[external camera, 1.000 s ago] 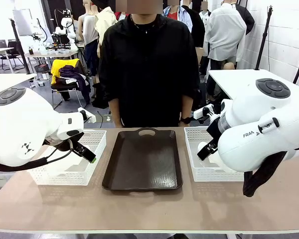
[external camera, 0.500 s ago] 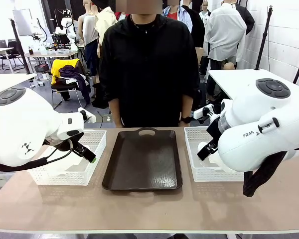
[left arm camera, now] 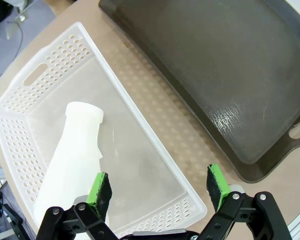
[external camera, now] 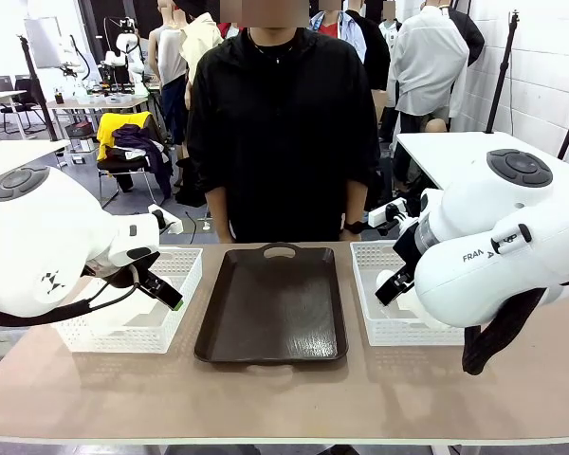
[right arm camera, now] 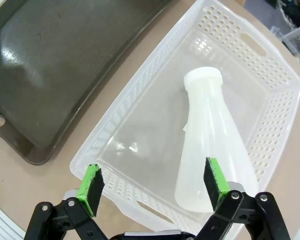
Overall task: Prepare the laboratory tools.
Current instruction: Pick up the Big flask that the person points to.
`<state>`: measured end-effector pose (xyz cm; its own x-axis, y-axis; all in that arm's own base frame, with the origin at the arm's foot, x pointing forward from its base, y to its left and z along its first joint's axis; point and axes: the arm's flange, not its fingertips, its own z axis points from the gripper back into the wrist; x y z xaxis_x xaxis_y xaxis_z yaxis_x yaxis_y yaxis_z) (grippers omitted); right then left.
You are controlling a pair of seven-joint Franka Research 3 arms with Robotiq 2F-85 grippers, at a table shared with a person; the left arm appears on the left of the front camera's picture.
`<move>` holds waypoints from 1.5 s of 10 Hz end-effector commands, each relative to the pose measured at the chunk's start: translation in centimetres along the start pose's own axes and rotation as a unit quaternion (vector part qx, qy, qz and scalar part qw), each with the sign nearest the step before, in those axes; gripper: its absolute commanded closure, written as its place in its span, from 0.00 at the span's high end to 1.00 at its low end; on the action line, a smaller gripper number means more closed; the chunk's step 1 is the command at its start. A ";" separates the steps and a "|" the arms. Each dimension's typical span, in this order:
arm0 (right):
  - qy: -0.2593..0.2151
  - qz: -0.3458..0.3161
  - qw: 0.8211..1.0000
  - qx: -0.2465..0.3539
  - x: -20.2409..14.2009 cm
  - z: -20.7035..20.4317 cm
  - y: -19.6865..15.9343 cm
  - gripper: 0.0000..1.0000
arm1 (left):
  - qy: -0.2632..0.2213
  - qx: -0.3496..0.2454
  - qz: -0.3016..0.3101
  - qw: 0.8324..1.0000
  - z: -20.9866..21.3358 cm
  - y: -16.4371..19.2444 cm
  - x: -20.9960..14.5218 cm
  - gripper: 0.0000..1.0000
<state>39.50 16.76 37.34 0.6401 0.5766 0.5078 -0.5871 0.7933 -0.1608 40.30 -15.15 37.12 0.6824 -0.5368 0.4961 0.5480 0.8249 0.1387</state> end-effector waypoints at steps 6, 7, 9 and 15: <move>-0.007 -0.003 1.000 -0.015 0.6 2.2 -0.1 1.00 | -0.018 -0.025 0.016 0.999 2.1 1.3 0.8 1.00; -0.010 -0.011 1.000 -0.012 0.6 3.0 -0.6 1.00 | -0.035 -0.040 0.027 0.998 3.3 2.2 1.1 1.00; -0.031 -0.053 0.998 0.023 0.4 5.4 -2.8 1.00 | -0.063 -0.092 0.060 0.992 5.7 4.9 0.9 1.00; -0.128 -0.168 0.960 0.184 -5.8 14.3 -12.2 1.00 | -0.109 -0.248 0.170 0.947 9.9 14.2 -3.8 1.00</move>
<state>36.37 2.08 49.40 0.7279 0.2371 0.6434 -0.5040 0.8212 0.2676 40.01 -0.55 45.49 0.7933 -0.1760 0.5829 0.4845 0.7623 -0.4292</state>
